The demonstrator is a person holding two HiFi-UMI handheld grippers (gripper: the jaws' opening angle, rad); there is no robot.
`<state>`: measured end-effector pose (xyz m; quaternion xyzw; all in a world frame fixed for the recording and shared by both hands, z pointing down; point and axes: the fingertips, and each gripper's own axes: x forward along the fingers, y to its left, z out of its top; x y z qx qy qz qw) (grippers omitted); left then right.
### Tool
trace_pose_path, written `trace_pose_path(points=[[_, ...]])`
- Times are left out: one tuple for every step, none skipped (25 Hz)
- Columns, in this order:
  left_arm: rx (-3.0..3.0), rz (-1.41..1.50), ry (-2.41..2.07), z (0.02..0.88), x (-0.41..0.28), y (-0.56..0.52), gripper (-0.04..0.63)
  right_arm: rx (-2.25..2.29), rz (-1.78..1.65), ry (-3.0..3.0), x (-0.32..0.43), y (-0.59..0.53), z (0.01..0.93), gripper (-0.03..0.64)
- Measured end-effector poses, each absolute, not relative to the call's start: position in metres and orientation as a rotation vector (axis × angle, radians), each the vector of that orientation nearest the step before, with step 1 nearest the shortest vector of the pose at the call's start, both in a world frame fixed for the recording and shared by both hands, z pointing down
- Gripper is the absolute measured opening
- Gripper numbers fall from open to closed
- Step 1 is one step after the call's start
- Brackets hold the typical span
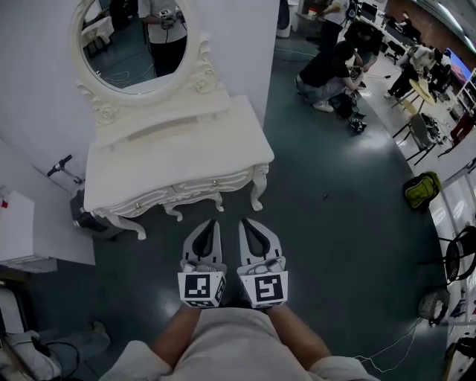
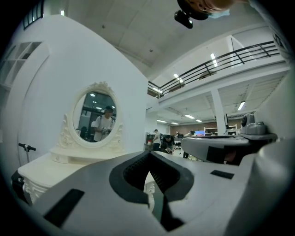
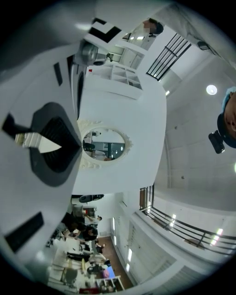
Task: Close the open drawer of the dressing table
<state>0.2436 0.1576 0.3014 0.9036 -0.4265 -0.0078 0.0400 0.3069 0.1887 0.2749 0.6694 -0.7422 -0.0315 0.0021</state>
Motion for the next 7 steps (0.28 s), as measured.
trace_pose_path(points=[[2.777,-0.021,-1.295,0.301,0.248,0.159,0.008,2.107,-0.103,-2.322,0.311,0.191,0.274,0.015],[2.782,-0.019,-1.283,0.300,0.252,0.161,0.008,2.112,-0.107,-2.317,0.314,0.193,0.273,0.015],[2.784,-0.017,-1.273,0.300,0.256,0.163,0.008,2.115,-0.113,-2.312,0.316,0.195,0.272,0.015],[2.785,-0.014,-1.265,0.300,0.258,0.164,0.008,2.116,-0.118,-2.309,0.317,0.197,0.272,0.015],[2.787,-0.010,-1.258,0.300,0.261,0.165,0.008,2.118,-0.122,-2.306,0.319,0.199,0.271,0.015],[2.790,-0.006,-1.253,0.299,0.263,0.167,0.008,2.121,-0.124,-2.303,0.320,0.200,0.270,0.015],[2.793,-0.002,-1.247,0.299,0.266,0.168,0.008,2.125,-0.127,-2.301,0.322,0.202,0.270,0.015]])
